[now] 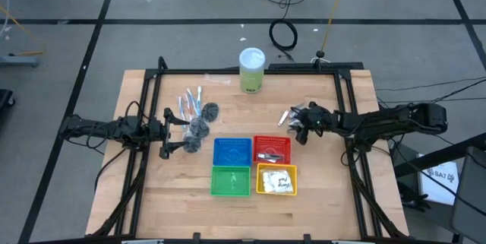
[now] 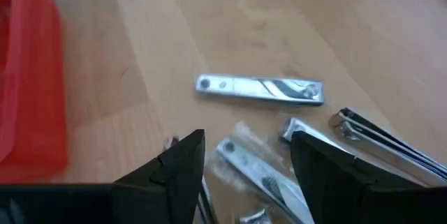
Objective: Pick & Place Travel size toiletries
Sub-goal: Put the nail cutter into the red basket
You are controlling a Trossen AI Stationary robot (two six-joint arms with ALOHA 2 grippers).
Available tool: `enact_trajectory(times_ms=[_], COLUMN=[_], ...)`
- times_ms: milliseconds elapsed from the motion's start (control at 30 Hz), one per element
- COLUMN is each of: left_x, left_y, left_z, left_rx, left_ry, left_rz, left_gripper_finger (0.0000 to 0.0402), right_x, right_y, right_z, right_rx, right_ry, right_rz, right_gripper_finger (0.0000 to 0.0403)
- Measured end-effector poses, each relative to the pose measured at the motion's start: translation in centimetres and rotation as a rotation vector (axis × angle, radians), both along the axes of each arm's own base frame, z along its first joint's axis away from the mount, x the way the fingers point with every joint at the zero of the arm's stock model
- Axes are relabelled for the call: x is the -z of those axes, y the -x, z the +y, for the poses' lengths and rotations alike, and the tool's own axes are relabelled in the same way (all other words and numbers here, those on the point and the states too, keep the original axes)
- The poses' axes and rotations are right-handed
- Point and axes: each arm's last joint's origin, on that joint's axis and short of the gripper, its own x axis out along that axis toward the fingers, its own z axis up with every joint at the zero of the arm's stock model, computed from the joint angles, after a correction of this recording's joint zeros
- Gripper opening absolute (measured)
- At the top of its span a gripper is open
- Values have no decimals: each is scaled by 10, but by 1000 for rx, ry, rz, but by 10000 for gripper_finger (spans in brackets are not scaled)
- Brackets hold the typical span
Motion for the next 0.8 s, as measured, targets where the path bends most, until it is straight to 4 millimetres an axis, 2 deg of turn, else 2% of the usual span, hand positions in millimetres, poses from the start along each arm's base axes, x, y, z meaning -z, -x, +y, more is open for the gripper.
enact_trajectory(times_ms=[267,500,800], left_x=[0,0,0], left_y=[0,0,0], left_z=[0,0,0], left_rx=[0,0,1], left_ry=[0,0,0], left_rz=[0,0,0], left_gripper_finger=[347,347,347], right_x=[0,9,19], right_y=[-3,2,7], right_z=[10,14,15], right_rx=[-117,-112,-81], right_ry=[-51,-78,-112], right_rz=[-7,84,110], right_gripper_finger=[201,201,195])
